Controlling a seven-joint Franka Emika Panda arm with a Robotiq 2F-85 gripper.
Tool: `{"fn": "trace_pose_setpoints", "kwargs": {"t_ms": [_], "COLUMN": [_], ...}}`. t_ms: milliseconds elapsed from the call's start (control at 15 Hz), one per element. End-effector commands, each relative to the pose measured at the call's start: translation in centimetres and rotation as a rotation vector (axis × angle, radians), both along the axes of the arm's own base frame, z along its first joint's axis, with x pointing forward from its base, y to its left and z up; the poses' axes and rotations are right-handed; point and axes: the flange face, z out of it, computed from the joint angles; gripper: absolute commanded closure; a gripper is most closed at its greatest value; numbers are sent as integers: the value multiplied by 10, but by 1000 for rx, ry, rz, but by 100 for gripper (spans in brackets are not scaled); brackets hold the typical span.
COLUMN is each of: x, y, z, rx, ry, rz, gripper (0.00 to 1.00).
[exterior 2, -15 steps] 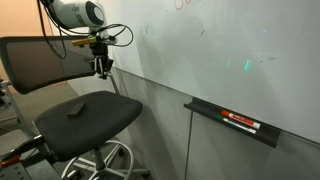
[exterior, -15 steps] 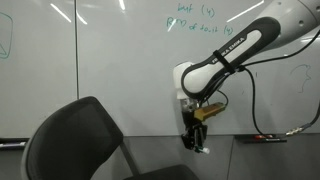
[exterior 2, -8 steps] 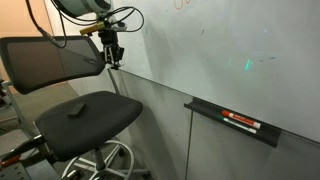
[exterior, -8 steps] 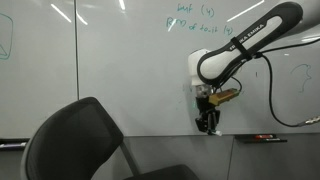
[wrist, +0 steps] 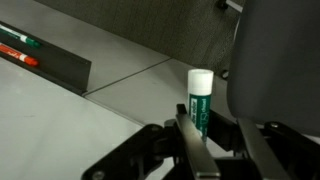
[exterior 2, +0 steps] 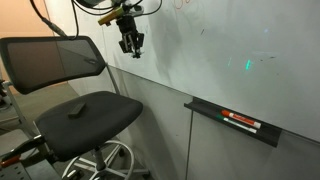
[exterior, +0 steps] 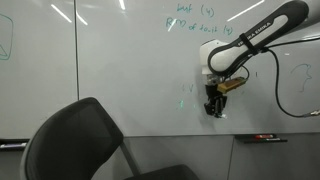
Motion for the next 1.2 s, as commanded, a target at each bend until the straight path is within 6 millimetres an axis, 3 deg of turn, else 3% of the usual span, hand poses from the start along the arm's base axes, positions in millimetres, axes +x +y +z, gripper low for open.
{"fn": "trace_pose_setpoints", "kwargs": {"t_ms": [0,400,867,1133], "x": [22,48,57,59], "y": [-13,-18,-14,-15], "z": [27,50,48,35], "rx": [-31,-117,-142,-145], "ry": [-93,-188,-189,-167], "rz": [31,70,81,82], "gripper": [90,90,90,90]}}
